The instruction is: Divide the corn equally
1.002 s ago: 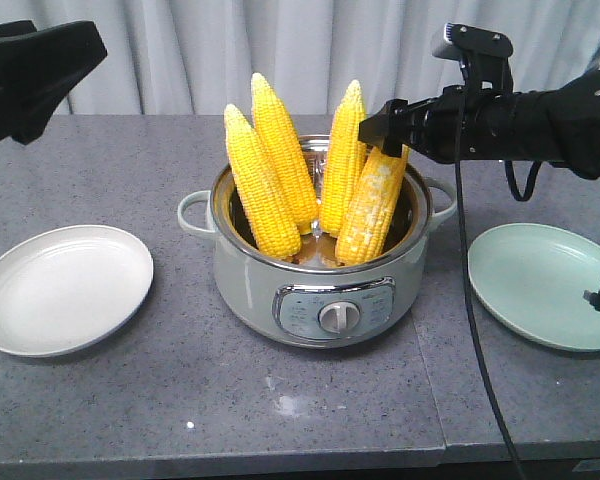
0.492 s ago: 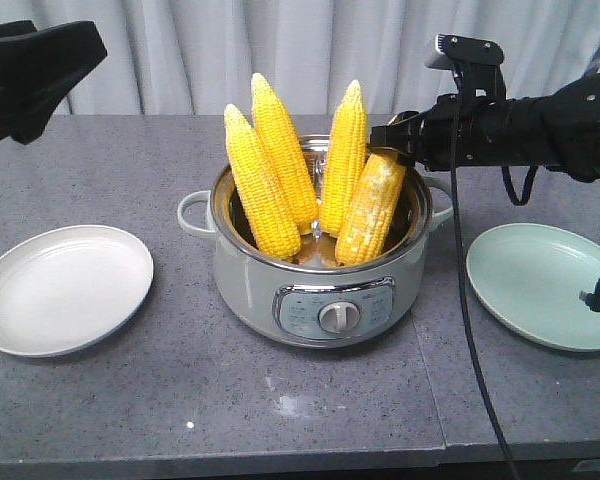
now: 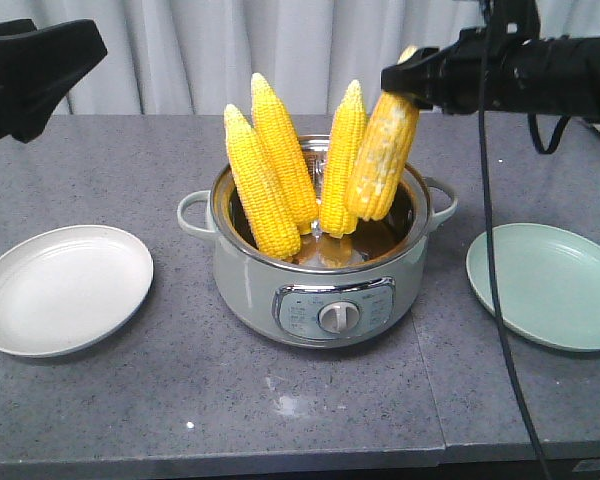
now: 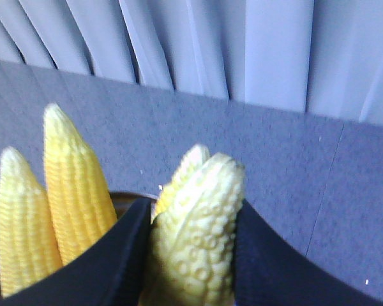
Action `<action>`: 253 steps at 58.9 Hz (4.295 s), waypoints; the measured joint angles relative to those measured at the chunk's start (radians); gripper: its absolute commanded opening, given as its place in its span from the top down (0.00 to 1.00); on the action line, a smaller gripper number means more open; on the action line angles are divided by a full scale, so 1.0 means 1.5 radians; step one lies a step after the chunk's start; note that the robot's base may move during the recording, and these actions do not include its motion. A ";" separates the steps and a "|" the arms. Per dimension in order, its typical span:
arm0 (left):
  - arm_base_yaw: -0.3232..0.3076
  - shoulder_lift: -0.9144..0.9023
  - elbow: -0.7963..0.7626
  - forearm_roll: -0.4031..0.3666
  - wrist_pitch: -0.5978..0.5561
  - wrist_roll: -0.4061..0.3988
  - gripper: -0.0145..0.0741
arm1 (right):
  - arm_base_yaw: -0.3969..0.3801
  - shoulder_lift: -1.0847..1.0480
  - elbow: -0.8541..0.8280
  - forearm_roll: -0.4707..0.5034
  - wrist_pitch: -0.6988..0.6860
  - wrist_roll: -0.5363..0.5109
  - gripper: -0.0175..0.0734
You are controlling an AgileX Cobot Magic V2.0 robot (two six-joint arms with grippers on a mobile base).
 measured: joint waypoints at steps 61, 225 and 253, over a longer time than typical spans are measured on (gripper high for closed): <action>-0.068 0.409 -0.294 0.315 -0.006 -0.350 0.31 | -0.168 -0.327 -0.018 -0.228 0.058 0.168 0.81; 0.095 0.153 -0.318 0.316 -0.140 -0.338 0.85 | -0.256 -0.103 -0.018 -0.427 0.280 0.361 0.81; 0.179 0.171 -0.053 0.316 -0.043 -0.343 0.85 | -0.259 0.111 -0.018 -0.429 0.303 0.351 0.77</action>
